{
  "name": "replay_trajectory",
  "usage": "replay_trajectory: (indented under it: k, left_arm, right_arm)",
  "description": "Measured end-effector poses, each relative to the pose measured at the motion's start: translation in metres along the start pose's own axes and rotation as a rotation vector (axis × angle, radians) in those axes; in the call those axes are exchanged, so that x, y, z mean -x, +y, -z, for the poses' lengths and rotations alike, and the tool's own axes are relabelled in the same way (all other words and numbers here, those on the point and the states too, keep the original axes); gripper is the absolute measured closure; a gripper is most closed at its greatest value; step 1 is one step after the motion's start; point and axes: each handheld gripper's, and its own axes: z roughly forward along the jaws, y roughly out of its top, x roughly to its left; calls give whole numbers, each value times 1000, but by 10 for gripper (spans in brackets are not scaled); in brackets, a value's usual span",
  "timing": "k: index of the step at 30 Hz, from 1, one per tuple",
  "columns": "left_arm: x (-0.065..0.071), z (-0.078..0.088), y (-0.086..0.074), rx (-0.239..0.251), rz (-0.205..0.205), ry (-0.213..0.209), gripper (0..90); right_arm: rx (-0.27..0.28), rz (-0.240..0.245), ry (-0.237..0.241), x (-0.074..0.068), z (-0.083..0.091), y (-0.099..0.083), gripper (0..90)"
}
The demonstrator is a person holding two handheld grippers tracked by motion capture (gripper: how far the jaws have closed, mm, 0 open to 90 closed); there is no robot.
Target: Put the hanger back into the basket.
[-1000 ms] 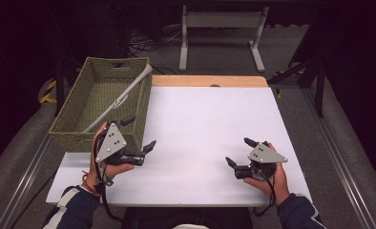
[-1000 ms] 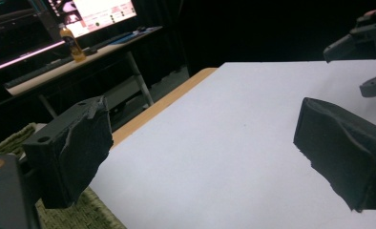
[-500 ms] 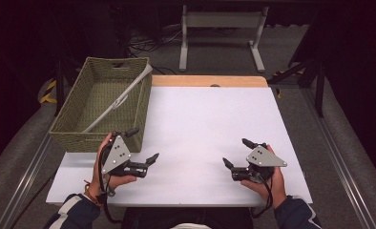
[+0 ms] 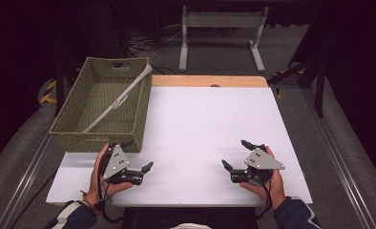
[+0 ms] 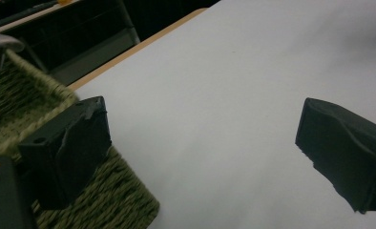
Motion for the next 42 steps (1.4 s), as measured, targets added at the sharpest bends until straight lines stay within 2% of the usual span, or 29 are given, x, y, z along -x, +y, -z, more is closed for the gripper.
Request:
replay_trajectory:
  k: [1, 3, 4, 5, 7, 10, 13, 15, 20, 26, 31, 36, 42]
  left_arm:
    - [-1, 3, -5, -9, 15, -2, 52]
    - [-2, 5, -7, -10, 13, 9, 53]
    - [-3, 7, -9, -19, 16, 13, 68]
    - [-6, 10, -14, -24, 25, 35, 77]
    - [-8, 11, -15, -28, 26, 33, 69]
    - [-13, 13, -18, -14, 72, 30, 62]
    - [-11, 13, -18, -24, 72, 20, 50]
    - [-10, 13, -18, -26, 65, 21, 50]
    - [-9, 12, -18, -24, 66, 17, 50]
    - [-8, 12, -18, -27, 54, 2, 50]
    - [-8, 14, -16, -4, 70, -4, 50]
    - [-9, 14, -16, -2, 80, -5, 50]
    - [-8, 12, -16, -10, 74, -10, 50]
  right_arm:
    - [7, -2, 10, 0, 0, -1, 99]
    - [12, -3, 15, -1, 0, -1, 98]
    - [20, -3, 13, -1, 0, -2, 93]
    - [23, -3, 13, -1, 0, -2, 94]
    - [16, -8, -2, 0, -2, -3, 93]
    - [9, -17, -7, 1, -3, -4, 93]
    - [3, -15, -5, 0, -2, -3, 95]
    - [16, -35, 5, 0, -1, -2, 97]
    - [14, -18, -6, -1, 0, -2, 95]
    - [13, -24, -10, 1, 0, -2, 94]
    - [10, -20, -12, 0, 1, -2, 95]
    - [16, -18, -12, -1, 0, -1, 96]
    - [14, -22, -11, 0, 1, -2, 96]
